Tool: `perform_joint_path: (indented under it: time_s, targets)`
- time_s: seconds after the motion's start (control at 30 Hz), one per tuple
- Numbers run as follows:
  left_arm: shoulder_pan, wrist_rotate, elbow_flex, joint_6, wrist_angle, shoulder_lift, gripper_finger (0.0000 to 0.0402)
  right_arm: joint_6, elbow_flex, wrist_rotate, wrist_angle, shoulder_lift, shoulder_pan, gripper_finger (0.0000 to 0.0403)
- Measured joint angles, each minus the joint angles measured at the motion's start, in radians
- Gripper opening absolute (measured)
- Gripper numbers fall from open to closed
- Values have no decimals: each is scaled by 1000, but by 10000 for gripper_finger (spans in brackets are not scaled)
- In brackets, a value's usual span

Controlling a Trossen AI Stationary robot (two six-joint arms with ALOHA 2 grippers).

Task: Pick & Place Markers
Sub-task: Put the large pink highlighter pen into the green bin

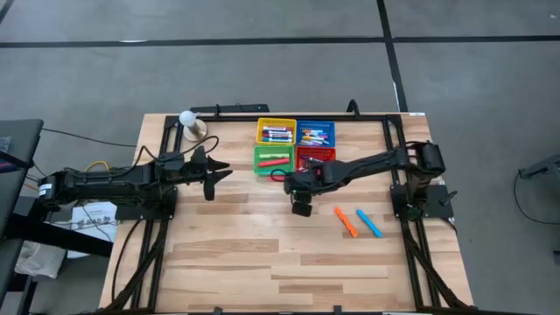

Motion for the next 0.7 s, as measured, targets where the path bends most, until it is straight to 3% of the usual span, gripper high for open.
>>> perform_joint_path:
  time_s: [0.27, 0.7]
  targets:
    - [0, -2, 0, 0, 1, 1, 117, -53, 3, -36, 86, 60, -42, 133]
    - [0, -2, 0, 0, 7, 21, 117, -117, 1, -108, 83, 62, -108, 133]
